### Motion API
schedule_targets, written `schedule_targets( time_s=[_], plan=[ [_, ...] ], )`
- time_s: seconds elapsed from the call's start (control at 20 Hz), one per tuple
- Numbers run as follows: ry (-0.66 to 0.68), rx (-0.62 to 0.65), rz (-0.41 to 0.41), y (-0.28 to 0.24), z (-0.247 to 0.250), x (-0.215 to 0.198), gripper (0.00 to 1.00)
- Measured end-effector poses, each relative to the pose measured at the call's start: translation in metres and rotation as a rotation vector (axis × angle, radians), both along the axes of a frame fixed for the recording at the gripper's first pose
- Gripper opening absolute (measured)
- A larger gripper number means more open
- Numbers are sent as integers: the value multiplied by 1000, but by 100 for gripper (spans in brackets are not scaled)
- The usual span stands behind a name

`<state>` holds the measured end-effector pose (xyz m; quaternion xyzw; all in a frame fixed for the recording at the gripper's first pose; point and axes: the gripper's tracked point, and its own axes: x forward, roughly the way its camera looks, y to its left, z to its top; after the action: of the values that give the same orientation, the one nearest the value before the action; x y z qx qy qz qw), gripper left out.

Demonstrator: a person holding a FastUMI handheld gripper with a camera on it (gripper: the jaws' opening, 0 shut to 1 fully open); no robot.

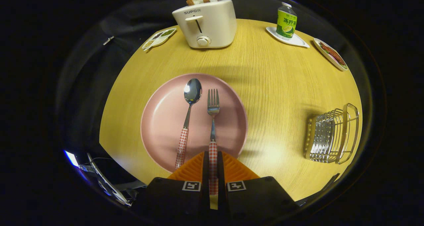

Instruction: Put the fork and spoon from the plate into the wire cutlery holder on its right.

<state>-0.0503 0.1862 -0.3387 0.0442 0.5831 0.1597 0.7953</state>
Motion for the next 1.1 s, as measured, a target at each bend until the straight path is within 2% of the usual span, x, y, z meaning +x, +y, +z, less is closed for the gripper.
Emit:
schedule_targets(
  time_s=[0.2, 0.4, 0.75, 1.1],
  plan=[
    [-28, 37, -36, -23, 23, 2, 14],
    [-17, 64, -66, -28, 21, 0, 10],
    [-40, 103, -77, -38, 48, -2, 10],
    [-20, 128, -102, -101, 105, -17, 10]
  ],
)
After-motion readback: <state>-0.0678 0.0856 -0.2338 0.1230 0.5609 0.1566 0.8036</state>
